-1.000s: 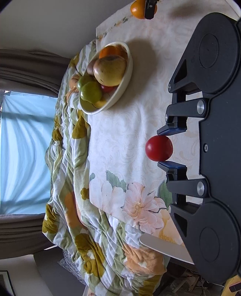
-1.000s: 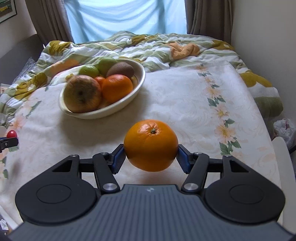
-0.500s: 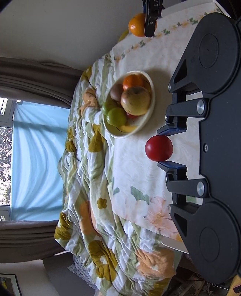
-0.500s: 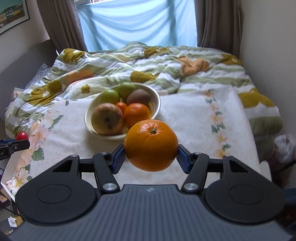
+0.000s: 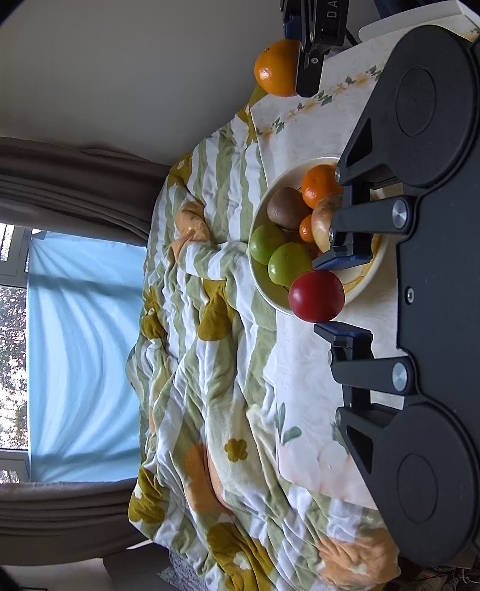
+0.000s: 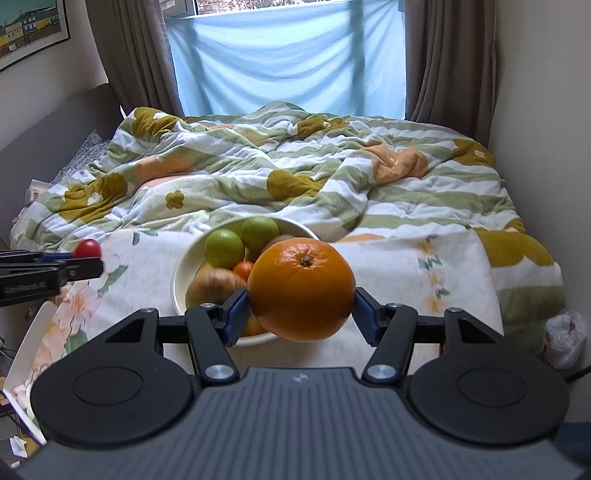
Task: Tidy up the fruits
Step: 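Drop the tomato into the bowl with the left tool while the right tool carries the orange, then lower the large orange into the bowl and open the right tool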
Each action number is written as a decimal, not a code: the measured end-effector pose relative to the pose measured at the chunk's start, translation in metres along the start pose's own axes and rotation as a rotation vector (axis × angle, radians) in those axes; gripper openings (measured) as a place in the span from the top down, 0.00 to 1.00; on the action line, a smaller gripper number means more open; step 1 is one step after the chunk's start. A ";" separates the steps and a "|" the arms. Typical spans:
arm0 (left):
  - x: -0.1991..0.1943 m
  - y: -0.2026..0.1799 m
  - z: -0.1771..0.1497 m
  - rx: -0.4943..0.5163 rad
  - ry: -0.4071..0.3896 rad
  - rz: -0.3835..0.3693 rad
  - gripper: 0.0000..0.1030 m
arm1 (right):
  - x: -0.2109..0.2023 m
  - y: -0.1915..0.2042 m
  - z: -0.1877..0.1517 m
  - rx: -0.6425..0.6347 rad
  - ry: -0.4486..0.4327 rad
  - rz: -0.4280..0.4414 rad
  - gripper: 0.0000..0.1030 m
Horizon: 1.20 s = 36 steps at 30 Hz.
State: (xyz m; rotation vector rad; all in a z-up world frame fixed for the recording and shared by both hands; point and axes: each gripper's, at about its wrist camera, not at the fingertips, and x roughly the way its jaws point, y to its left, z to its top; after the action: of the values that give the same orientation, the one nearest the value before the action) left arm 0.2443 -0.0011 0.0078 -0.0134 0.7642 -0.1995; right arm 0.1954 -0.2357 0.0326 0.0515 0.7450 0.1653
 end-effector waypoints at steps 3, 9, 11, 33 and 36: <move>0.021 0.002 0.008 0.012 0.025 -0.011 0.68 | 0.012 0.002 0.011 -0.003 0.003 0.002 0.27; 0.065 0.003 0.015 0.030 0.095 -0.042 0.68 | 0.038 0.003 0.026 -0.006 0.013 -0.003 0.27; 0.078 0.003 0.016 0.032 0.120 -0.053 0.68 | 0.046 0.003 0.029 -0.002 0.020 -0.004 0.27; 0.094 0.015 0.024 0.038 0.179 -0.036 0.04 | 0.100 0.012 0.051 -0.001 0.072 0.015 0.27; 0.084 0.019 0.023 0.043 0.163 -0.003 0.04 | 0.107 0.017 0.054 -0.010 0.078 0.030 0.27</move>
State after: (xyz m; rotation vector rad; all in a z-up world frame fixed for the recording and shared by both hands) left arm 0.3227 0.0006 -0.0352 0.0430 0.9219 -0.2218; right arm 0.3069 -0.2000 0.0025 0.0466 0.8214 0.2009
